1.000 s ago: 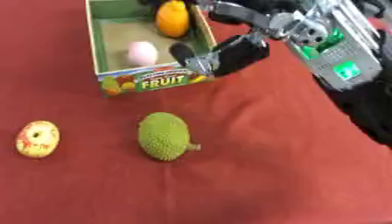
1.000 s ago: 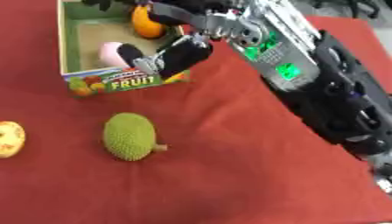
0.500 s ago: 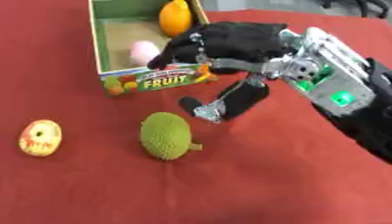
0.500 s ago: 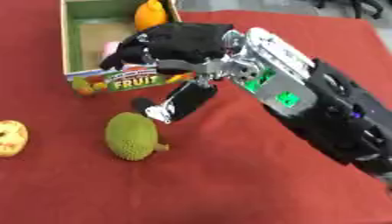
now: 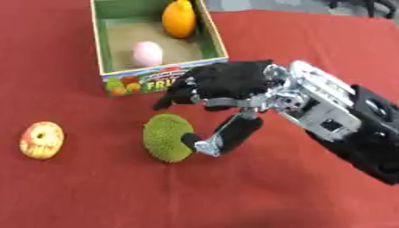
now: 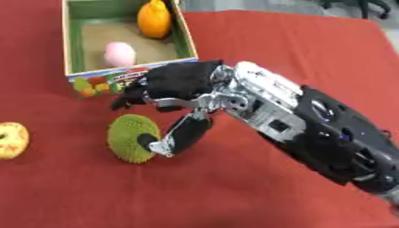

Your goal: Pick up objects on the table and place them in the box.

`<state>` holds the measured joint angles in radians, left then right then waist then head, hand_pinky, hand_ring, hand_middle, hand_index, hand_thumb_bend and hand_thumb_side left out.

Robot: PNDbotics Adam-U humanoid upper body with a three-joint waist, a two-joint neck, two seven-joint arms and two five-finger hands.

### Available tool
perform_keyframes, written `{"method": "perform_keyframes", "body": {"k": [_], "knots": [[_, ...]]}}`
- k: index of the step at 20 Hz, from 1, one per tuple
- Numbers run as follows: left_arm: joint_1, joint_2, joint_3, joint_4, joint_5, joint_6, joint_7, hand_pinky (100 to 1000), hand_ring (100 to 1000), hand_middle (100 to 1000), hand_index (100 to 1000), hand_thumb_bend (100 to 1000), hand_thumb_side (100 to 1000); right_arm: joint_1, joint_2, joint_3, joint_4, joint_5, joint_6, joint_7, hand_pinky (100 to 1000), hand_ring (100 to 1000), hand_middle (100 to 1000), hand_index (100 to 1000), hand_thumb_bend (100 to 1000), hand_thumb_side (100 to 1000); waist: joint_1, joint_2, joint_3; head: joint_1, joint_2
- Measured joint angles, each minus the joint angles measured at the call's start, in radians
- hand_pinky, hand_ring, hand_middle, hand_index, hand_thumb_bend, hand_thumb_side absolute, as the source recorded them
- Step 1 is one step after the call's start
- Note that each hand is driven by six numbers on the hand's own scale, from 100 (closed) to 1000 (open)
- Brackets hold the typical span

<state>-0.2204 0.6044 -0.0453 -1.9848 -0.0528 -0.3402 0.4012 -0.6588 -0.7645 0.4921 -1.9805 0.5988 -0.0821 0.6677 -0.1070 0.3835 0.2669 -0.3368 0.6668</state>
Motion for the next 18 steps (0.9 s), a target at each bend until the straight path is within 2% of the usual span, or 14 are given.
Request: {"method": "perform_keyframes", "body": {"k": [5, 7, 13, 18], "knots": [[0.000, -0.006, -0.003, 0.000, 0.000, 0.000, -0.002, 776, 878, 807, 863, 118, 823, 0.000, 0.033, 0.018, 0.045, 0.042, -0.007, 0.019, 918, 908, 821, 969, 116, 627, 0.000, 0.000, 0.001, -0.004, 0.000], [0.000, -0.008, -0.006, 0.000, 0.002, 0.000, -0.004, 776, 878, 807, 863, 117, 823, 0.000, 0.046, 0.027, 0.074, 0.065, -0.019, 0.026, 921, 913, 827, 972, 154, 635, 0.000, 0.000, 0.002, -0.005, 0.000], [0.000, -0.008, -0.006, 0.000, 0.004, 0.002, -0.007, 776, 880, 808, 863, 114, 827, -0.004, 0.083, 0.038, 0.175, 0.155, -0.052, 0.011, 923, 921, 839, 981, 271, 588, 0.000, 0.000, 0.005, -0.009, 0.000], [0.000, -0.010, -0.006, 0.000, 0.004, 0.003, -0.008, 776, 881, 809, 863, 112, 829, -0.012, 0.104, 0.039, 0.228, 0.222, -0.079, -0.014, 922, 921, 840, 983, 293, 575, 0.000, 0.000, 0.006, -0.010, -0.001]]}}
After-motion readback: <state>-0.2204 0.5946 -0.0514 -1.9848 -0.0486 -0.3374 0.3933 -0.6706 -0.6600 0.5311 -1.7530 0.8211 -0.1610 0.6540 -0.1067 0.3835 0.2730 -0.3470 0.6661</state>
